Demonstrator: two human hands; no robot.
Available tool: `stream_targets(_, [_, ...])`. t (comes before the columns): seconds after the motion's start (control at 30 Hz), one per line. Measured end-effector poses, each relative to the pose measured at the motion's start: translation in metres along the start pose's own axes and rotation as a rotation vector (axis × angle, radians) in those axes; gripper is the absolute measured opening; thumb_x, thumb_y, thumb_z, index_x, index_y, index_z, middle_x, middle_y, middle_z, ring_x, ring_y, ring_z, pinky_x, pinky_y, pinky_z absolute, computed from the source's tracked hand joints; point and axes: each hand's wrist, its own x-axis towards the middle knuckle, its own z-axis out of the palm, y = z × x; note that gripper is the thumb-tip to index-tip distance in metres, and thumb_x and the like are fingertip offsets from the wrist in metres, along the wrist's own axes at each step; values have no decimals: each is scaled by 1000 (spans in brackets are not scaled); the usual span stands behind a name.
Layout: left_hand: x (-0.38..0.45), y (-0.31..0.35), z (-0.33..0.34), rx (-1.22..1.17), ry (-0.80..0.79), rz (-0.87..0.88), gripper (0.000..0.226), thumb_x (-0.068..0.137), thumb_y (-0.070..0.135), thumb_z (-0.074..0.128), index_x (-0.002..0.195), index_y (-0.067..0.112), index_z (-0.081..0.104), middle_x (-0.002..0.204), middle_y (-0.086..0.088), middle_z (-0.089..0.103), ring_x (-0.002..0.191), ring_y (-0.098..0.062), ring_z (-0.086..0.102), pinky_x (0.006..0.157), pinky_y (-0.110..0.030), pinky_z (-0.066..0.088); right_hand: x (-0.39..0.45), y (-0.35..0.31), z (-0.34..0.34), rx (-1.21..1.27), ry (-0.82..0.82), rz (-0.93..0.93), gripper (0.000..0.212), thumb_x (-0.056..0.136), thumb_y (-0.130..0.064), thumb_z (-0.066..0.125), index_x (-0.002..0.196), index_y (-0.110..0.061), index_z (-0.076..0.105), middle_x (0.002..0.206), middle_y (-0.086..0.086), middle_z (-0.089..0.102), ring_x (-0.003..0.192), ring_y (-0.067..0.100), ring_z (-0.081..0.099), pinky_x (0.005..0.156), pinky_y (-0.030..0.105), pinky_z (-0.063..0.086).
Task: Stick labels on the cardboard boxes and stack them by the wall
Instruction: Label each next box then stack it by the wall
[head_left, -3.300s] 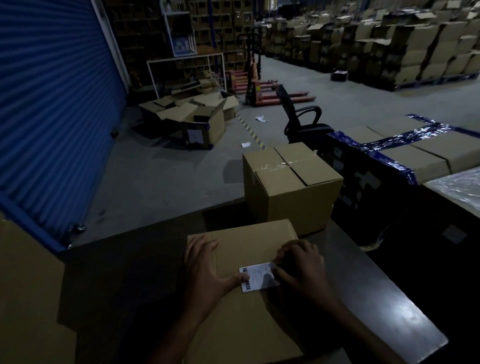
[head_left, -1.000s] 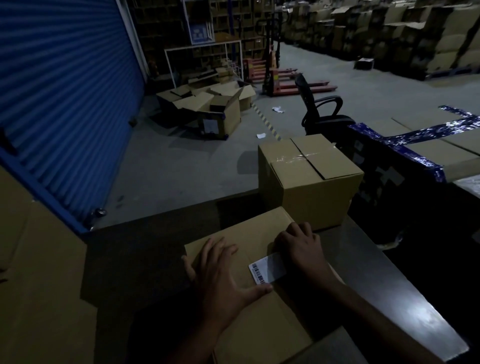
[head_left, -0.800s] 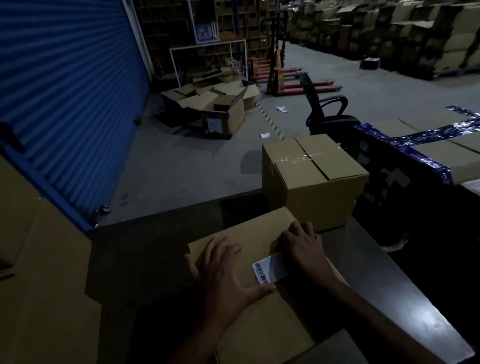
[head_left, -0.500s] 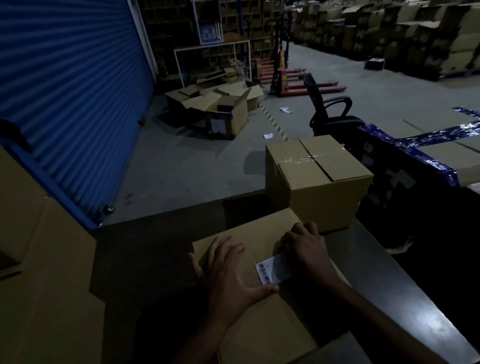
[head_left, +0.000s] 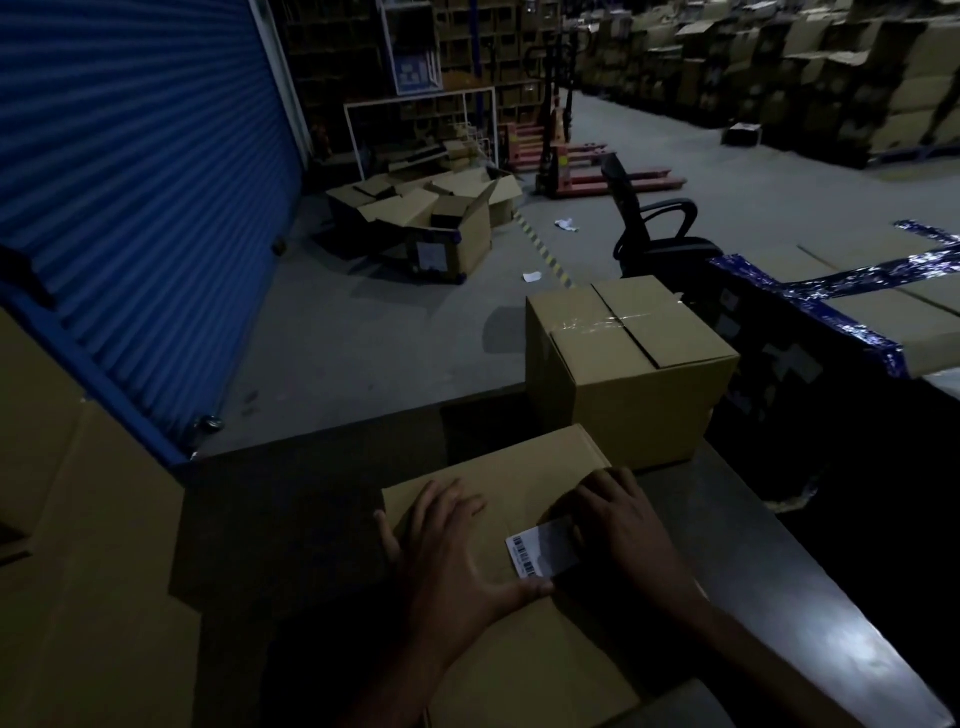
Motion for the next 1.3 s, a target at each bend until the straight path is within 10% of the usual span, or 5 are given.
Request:
stream_targets(1.1, [3,6,-10,91,-114,-34,114,44,104,40,140,42,44,159,19,21,149,-3,7,116,-59,-15,22,0,-4,41,-308,51,84,63,-71,3,116,-27,52,121,-5,40,119,13,26,104,32,15])
stream_targets(1.3, [5,5,-11,117,-156,-27,110,47,100,37,141,43,41,159,21,19,149,-1,3,116,-60,-12,23,-9,-4,219,-257,29,24,95,-54,39,92,-30,42,90,-18,39,91,3,30,91,28,28])
